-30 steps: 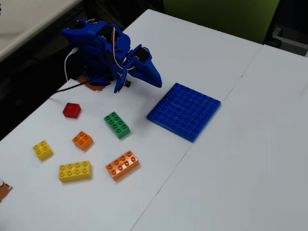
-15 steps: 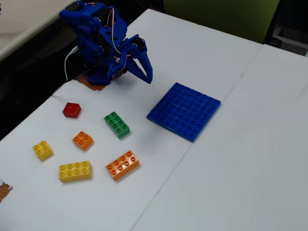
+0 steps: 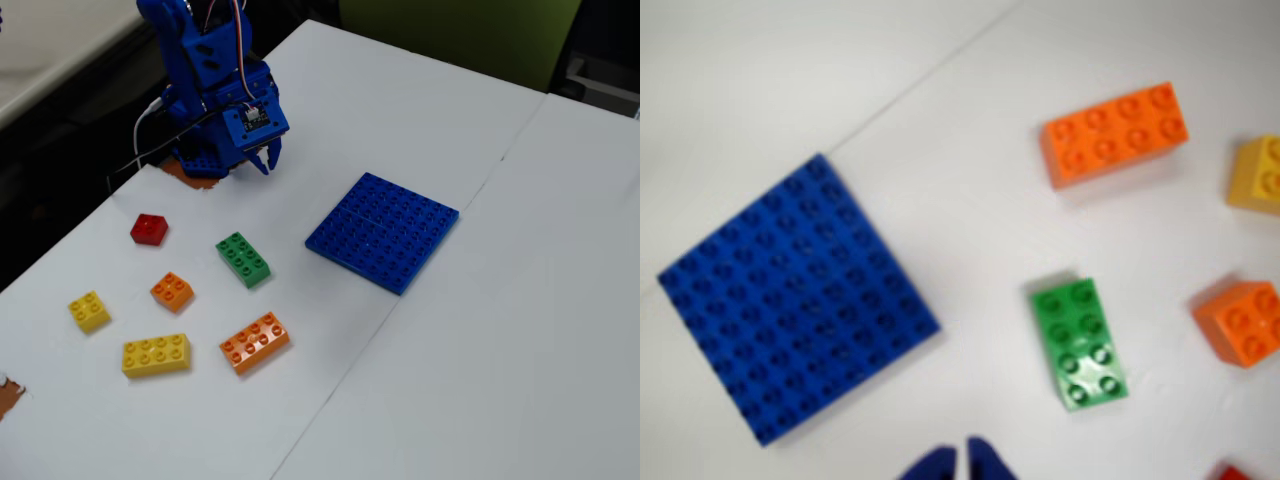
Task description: Pick up the 2x2 orange block and go up the 8x8 blue block.
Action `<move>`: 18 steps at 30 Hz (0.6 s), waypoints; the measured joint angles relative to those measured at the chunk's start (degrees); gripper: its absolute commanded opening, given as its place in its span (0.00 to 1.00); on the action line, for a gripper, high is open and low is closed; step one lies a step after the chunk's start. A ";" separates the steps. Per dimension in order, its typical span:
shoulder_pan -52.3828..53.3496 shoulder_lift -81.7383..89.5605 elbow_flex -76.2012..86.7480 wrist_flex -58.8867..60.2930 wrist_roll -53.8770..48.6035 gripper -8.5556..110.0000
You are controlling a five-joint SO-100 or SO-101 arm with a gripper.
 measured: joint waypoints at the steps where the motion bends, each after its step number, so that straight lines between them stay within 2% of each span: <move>1: 1.93 -1.23 -0.70 0.53 -3.34 0.12; 4: 6.86 -4.92 -2.55 1.49 -12.04 0.13; 18: 24.43 -19.69 -14.68 4.04 -38.94 0.16</move>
